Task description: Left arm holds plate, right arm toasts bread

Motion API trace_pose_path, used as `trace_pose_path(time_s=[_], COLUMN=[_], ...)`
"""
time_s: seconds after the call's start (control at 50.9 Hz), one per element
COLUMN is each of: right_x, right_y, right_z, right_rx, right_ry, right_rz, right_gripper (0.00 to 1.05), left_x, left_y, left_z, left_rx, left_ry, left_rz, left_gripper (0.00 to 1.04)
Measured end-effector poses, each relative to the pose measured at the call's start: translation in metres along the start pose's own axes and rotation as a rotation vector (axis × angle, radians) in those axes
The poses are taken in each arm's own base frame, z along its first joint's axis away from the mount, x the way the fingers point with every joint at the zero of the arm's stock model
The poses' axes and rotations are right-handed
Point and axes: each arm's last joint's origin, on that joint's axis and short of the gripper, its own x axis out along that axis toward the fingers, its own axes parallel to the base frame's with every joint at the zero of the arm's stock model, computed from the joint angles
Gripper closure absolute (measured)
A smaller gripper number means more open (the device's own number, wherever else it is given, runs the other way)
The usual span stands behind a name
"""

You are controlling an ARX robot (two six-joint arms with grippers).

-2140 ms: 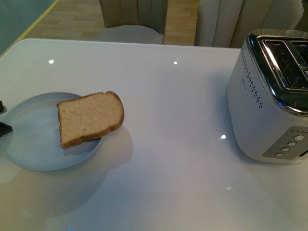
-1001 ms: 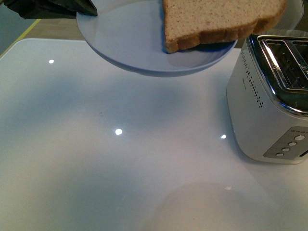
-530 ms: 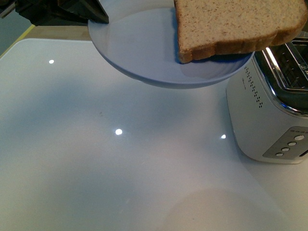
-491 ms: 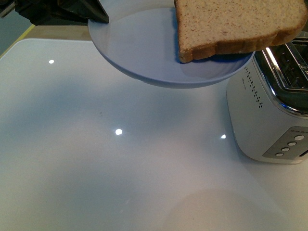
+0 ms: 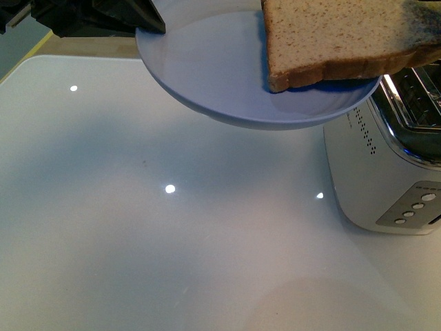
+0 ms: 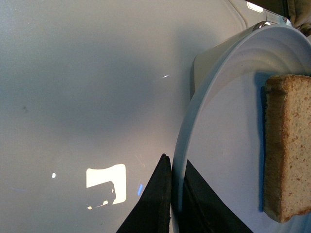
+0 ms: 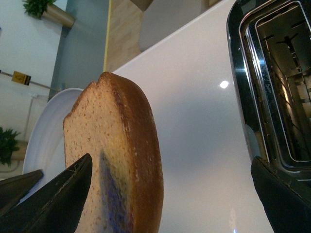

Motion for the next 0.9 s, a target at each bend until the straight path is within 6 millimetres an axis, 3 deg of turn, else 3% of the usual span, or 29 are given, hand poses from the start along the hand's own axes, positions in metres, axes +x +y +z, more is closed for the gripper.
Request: trace_pose_path(time_s=[0.137,0.569,0.648,0.903], right_x=[0.005,0.005,0.003,-0.013], right_y=[0.002,0.010,0.012,0.028], right_z=[-0.001,-0.002,0.002,0.026], right_rx=[0.022,0.061,0.069,0.094], right_ry=[0.018,0.044,0.037,-0.047], right_rz=[0.012,0.055,0.069,0.164], right_gripper=[0.19,0.96,1.02,1.02], left_x=[0.000,0.002,0.002,0.001], left_y=[0.000,0.000,0.000,-0.003], left_z=[-0.001,-0.005,-0.005,-0.005], left_rx=[-0.001,-0.007,-0.008,-0.006], left_ry=[0.003,0.015,0.014,0.014], left_rz=[-0.002,0.002,0.001,-0.008], left_gripper=[1.02,1.02,1.02,1.02])
